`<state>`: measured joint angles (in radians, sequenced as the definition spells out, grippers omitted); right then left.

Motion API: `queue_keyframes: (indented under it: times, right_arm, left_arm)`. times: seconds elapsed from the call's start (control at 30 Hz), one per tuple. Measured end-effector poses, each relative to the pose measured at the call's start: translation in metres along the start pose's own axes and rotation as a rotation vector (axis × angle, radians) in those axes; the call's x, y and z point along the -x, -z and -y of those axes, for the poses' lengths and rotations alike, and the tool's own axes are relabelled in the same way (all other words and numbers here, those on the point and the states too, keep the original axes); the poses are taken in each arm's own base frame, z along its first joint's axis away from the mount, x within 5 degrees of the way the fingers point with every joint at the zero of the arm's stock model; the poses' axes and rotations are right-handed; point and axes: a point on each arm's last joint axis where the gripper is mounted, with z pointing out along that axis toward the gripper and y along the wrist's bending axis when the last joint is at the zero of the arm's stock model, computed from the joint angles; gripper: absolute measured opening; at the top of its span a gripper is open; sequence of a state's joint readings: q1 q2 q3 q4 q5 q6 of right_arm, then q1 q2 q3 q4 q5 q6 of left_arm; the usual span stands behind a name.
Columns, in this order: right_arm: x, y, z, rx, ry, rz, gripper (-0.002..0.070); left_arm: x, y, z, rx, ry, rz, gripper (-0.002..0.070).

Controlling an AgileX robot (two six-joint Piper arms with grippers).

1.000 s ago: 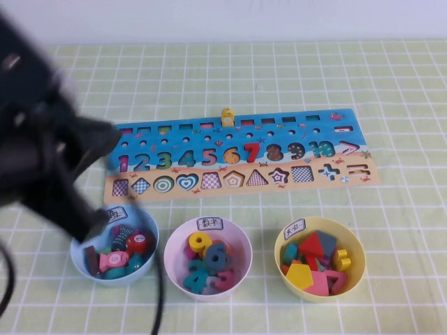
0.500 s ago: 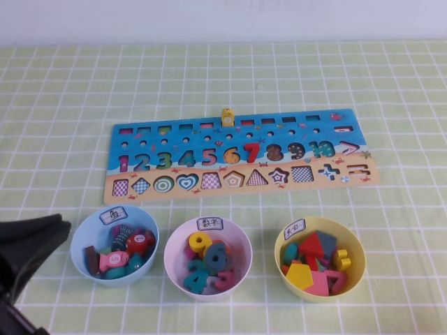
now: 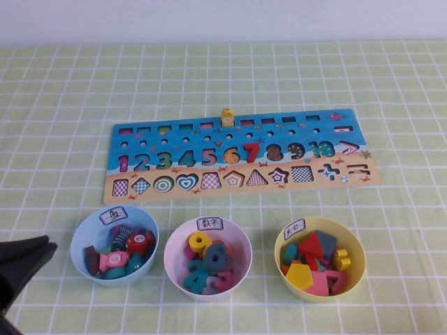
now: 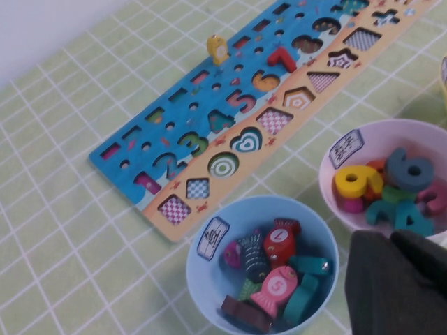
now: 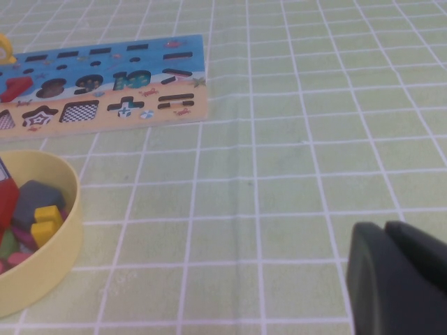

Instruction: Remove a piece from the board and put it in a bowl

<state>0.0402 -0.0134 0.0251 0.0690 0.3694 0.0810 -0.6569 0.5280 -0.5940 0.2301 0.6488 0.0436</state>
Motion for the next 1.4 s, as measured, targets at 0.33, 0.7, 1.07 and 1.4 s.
queue_keyframes:
  times: [0.33,0.7,1.07,1.4]
  right_arm:
    - [0.0,0.0,0.0,0.0,0.0,0.0,-0.0017]
    - [0.0,0.0,0.0,0.0,0.0,0.0,-0.0017]
    - [0.0,0.0,0.0,0.0,0.0,0.0,-0.0017]
    - [0.0,0.0,0.0,0.0,0.0,0.0,-0.0017]
  left_arm:
    - [-0.06,-0.005,0.013,0.043,0.058,0.141,-0.0003]
    - [-0.127,-0.015,0.023,0.252,0.275,0.317,-0.0003]
    - [-0.139,-0.017,0.018,0.408,0.406,0.28,-0.0003]
    - [-0.153,-0.02,0.021,0.391,0.463,0.125,-0.0003]
